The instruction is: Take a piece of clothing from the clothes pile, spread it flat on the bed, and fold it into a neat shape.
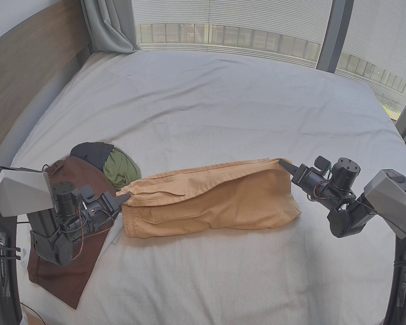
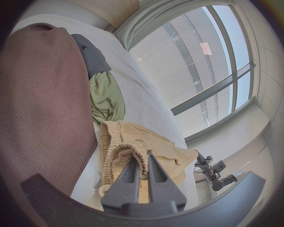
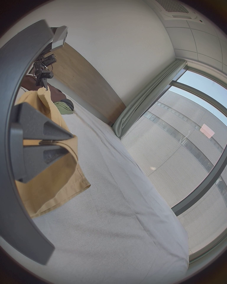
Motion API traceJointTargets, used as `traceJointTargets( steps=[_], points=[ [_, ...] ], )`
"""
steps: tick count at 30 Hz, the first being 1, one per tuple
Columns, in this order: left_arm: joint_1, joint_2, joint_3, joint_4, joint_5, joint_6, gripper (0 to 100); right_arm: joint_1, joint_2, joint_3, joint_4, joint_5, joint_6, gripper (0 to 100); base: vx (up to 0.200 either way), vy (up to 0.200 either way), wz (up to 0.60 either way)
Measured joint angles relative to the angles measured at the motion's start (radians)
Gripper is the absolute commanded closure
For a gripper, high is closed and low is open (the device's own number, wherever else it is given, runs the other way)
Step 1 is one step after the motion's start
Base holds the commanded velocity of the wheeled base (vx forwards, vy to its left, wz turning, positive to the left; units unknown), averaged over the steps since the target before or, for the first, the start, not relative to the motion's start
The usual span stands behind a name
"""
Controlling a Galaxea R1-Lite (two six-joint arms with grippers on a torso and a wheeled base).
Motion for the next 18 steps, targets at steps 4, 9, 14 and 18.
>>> traceJointTargets(
  steps=[4, 9, 14, 18],
  points=[
    [0.0, 0.006, -0.005, 0.0, 0.0, 0.001, 0, 0.0, 0.012, -0.006, -0.001, -0.001, 0.0, 0, 0.0, 0.0, 0.0],
    [0.004, 0.01, -0.024, -0.001, 0.002, -0.03, 0, 0.0, 0.026, -0.016, -0.01, -0.001, 0.0, 0, 0.0, 0.0, 0.0],
    [0.024, 0.002, -0.033, 0.0, 0.002, -0.039, 0, 0.001, 0.036, -0.004, -0.014, -0.001, 0.001, 0, 0.0, 0.0, 0.0],
    [0.032, -0.007, -0.034, -0.001, 0.003, -0.041, 0, 0.004, 0.034, 0.029, -0.019, -0.001, 0.001, 0, 0.0, 0.0, 0.0]
  ],
)
